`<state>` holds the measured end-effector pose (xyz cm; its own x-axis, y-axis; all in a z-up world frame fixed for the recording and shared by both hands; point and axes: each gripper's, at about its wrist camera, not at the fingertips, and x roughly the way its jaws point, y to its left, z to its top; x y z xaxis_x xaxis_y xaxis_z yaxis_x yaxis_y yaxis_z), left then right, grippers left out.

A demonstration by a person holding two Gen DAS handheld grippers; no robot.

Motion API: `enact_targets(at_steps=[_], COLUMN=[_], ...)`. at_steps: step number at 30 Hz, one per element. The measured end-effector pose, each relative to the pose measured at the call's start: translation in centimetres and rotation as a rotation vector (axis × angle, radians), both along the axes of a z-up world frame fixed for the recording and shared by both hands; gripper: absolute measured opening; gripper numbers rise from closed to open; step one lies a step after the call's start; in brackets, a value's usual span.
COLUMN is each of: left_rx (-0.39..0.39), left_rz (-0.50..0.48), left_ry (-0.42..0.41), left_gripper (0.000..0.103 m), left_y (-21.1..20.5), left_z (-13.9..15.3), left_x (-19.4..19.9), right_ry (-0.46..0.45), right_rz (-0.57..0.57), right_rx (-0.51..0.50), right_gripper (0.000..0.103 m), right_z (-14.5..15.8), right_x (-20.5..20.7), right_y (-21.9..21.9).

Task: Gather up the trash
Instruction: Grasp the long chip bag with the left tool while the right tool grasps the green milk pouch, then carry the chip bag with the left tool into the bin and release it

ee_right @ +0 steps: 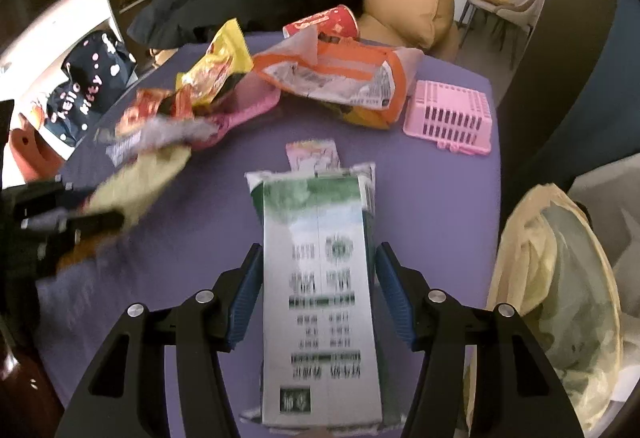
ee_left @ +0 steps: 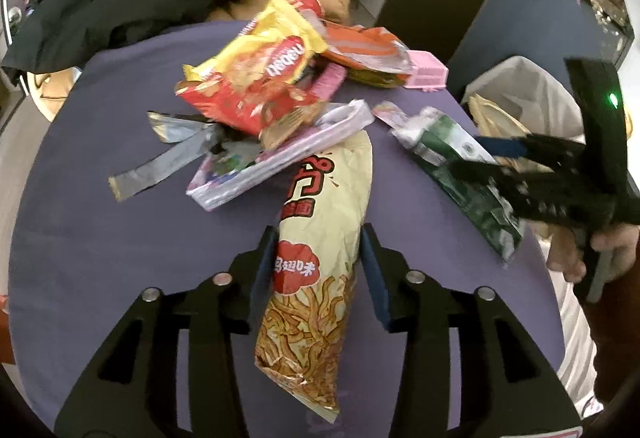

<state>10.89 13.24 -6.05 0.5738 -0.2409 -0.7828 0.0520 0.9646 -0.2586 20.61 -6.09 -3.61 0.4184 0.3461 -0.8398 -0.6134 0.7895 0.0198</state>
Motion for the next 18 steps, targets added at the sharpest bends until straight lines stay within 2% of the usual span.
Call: enact_targets(at_steps=[2, 8, 9, 11, 12, 14, 18], left_rx=[-0.01, 0.004, 0.013, 0.049, 0.058, 0.057, 0.052], left_rz=[-0.016, -0.007, -0.008, -0.017, -0.022, -0.04, -0.071], left_ry=[0.009, 0.076, 0.08, 0.079, 0.073, 0.041, -0.055], left_gripper=[0.048, 0.049, 0.047, 0.034, 0.029, 0.026, 0.026], left_y=[-0.4, -1.3, -1.8, -2.6, -3.0, -4.1, -7.5], left_z=[-0.1, -1.1, -1.2, -1.0, -0.7, 0.6, 4.2], left_x=[0.1, 1.9, 2.2, 2.7, 2.7, 2.8, 3.2], right_ry=[-0.013, -0.049, -0.059, -0.08, -0.096, -0.126, -0.222], right_rz=[-0.011, -0.055, -0.065, -0.084, -0.094, -0.107, -0.142], right_rx=[0.017, 0.1, 0.112, 0.141, 0.164, 0.201, 0.26], right_gripper=[0.053, 0.053, 0.053, 0.053, 0.053, 0.052, 0.052], right_z=[0.6, 3.0, 3.4, 4.3, 5.0, 6.4, 9.1], right_x=[0.0, -1.1, -1.3, -1.6, -1.8, -2.2, -3.0], right_y=[-0.6, -4.0, -4.6, -6.0, -6.8, -8.1, -11.1])
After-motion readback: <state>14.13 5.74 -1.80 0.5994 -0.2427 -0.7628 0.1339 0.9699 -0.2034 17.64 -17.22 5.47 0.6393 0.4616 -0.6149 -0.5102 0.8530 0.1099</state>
